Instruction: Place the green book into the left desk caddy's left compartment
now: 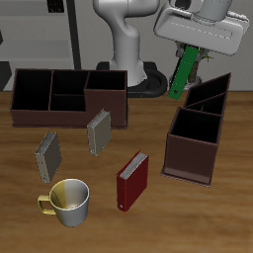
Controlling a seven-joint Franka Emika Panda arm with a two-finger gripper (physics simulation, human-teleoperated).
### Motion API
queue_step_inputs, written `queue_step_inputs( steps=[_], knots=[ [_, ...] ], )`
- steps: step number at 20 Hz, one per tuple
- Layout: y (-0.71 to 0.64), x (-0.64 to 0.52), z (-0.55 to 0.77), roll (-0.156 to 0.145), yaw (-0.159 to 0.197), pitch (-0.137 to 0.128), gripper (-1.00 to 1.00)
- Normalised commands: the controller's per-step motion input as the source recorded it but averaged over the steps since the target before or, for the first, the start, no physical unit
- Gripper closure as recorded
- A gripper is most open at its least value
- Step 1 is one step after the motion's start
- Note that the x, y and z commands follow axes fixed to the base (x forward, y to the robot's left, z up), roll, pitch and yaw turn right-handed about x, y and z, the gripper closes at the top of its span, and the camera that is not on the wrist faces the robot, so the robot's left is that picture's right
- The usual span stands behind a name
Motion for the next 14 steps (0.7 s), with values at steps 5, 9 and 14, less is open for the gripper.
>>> queue_step_inputs(
  steps=[5, 9, 14],
  knots=[
    [0.33, -0.34, -0.1, 0.027, -0.004, -0.018, 1.0],
    [0.39, -0.39, -0.22, 0.022, -0.039, -0.001, 1.0],
    [0.3, -0.44, -0.06, 0.061, -0.022, -0.023, 1.0]
  ],
)
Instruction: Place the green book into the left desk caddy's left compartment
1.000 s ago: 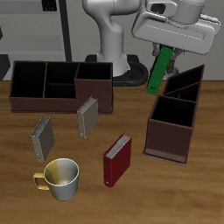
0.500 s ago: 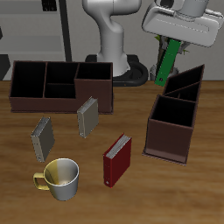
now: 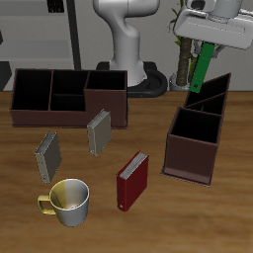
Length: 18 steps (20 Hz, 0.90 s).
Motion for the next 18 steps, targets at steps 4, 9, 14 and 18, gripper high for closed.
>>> queue_step_inputs(
  steps=[4, 9, 14, 18],
  knots=[
    [0.23, -0.49, -0.09, 0.044, -0.032, -0.032, 1.0],
    [0.11, -0.25, -0.13, 0.02, -0.057, 0.002, 1.0],
    [0.19, -0.26, -0.23, 0.049, -0.012, 0.011, 1.0],
    [0.24, -0.49, -0.15, 0.069, -0.001, -0.035, 1.0]
  ],
)
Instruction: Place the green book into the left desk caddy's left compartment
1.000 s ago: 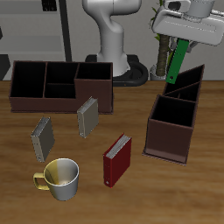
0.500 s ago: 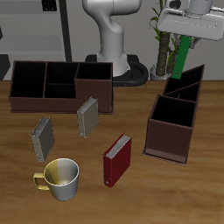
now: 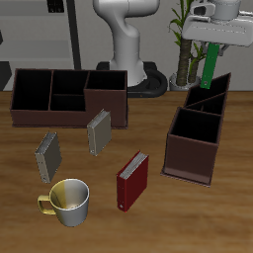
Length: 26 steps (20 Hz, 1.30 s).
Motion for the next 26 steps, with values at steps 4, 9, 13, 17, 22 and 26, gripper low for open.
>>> queue_step_inputs(
  steps=[4, 9, 13, 17, 22, 26],
  knots=[
    [0.2, -0.3, -0.08, 0.071, 0.013, -0.01, 1.0],
    [0.12, -0.38, -0.08, 0.048, 0.01, -0.028, 1.0],
    [0.01, -0.18, -0.1, -0.005, -0.003, -0.004, 1.0],
    [-0.03, -0.14, -0.1, -0.015, -0.031, 0.005, 1.0],
    [0.06, -0.23, -0.11, 0.022, -0.008, -0.003, 1.0],
    [0.07, -0.19, -0.1, 0.026, 0.004, -0.007, 1.0]
  ],
)
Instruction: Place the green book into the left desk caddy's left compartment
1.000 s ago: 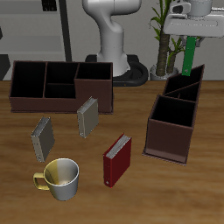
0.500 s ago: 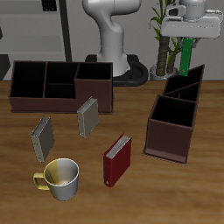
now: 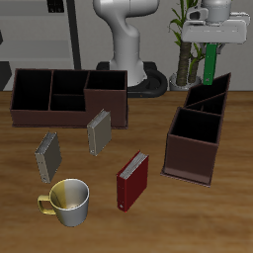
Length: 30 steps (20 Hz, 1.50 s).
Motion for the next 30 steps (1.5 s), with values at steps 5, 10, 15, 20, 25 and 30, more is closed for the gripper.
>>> queue_step_inputs(
  steps=[5, 10, 15, 20, 25, 30],
  knots=[
    [0.01, -0.09, -0.09, 0.019, -0.013, 0.012, 1.0],
    [-0.04, -0.04, -0.05, -0.003, 0.002, -0.002, 1.0],
    [0.01, 0.02, -0.13, 0.009, -0.009, 0.036, 1.0],
    [0.03, 0.03, -0.1, 0.003, -0.015, 0.024, 1.0],
    [0.07, 0.01, -0.16, 0.027, -0.012, 0.037, 1.0],
    [0.07, 0.03, -0.15, 0.02, -0.013, 0.025, 1.0]
  ],
)
